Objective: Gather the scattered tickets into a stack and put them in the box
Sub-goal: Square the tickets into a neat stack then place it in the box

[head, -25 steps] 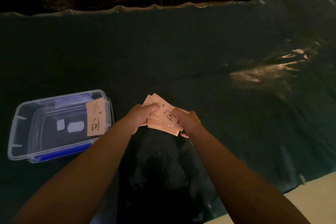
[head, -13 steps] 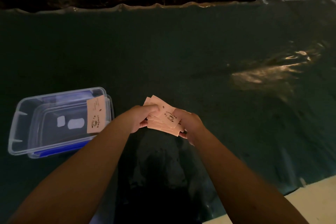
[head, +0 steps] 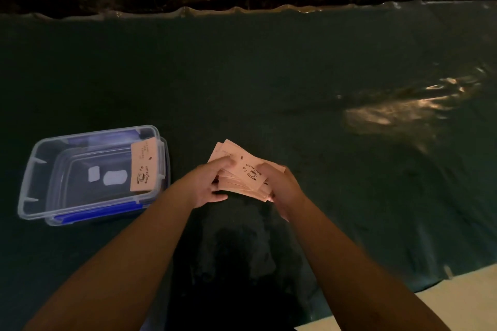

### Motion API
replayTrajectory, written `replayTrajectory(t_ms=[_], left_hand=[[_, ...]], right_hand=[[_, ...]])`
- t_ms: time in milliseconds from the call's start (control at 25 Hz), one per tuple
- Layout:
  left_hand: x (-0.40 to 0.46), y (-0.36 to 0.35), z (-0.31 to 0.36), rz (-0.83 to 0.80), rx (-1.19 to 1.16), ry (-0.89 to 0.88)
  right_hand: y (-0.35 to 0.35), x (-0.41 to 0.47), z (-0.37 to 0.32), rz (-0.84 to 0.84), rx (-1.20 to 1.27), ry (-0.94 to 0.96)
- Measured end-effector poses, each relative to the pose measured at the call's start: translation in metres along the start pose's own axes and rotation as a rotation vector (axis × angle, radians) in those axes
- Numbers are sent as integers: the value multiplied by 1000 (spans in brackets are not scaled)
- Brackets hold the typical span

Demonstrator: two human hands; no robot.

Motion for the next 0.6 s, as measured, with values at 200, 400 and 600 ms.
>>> replayTrajectory(t_ms=[200,400,600], left_hand=[[-14,-12,-28,-22,-431,-182],[-32,-26,-29,-77,-424,-363],[-43,-11,-25,-55,40,-484]], right_hand=[[-3,-15,5,-168,61,37],[-10,-26,11,-275,-13,125],[-6,-25,-4,-446,-445,242]])
Point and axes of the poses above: each hand's wrist, its own x-axis towards the middle knuckle, its own y-axis out of the back of the hand, z = x × y, the point moved 1 cm from there along x, towards the middle knuckle
